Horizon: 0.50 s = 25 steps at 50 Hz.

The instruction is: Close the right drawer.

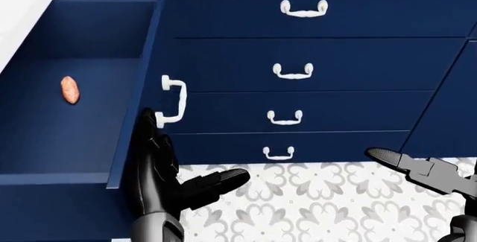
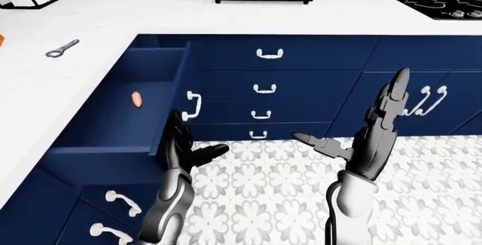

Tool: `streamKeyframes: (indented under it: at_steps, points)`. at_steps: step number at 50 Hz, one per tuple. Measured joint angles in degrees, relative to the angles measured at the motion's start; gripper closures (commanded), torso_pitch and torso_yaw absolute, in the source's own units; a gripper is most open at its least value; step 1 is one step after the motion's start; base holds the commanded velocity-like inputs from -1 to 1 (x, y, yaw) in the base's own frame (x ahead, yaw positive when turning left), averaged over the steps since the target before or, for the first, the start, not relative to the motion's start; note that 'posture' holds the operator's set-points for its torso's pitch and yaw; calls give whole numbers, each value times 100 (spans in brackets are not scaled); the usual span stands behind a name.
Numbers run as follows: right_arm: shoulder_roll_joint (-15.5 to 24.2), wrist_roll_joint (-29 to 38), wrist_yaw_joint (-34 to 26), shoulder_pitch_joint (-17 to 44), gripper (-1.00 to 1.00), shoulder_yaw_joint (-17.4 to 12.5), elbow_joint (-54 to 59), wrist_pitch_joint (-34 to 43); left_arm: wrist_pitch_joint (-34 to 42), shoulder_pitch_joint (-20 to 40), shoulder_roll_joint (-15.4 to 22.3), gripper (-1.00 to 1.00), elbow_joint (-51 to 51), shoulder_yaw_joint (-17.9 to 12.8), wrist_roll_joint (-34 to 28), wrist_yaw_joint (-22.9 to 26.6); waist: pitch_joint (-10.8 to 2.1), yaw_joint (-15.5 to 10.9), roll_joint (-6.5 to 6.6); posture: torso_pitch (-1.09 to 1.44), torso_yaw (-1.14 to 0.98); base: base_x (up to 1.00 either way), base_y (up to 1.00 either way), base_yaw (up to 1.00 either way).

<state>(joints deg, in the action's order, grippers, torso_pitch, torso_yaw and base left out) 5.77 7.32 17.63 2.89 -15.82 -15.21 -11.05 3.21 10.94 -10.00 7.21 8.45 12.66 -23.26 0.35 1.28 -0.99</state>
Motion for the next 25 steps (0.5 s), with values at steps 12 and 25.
streamKeyframes:
  at_steps: [12, 25]
  points:
    - [2, 4, -9, 10, -100, 0, -1, 18, -20, 324, 123, -100, 292, -321, 247, -120, 9, -16, 19, 0, 0, 0, 0, 0]
    - [8, 1, -5, 16, -100, -7, 7, 10, 89, 810, 396, -100, 696, -770, 850, -266, 16, -18, 42, 0, 0, 0, 0, 0]
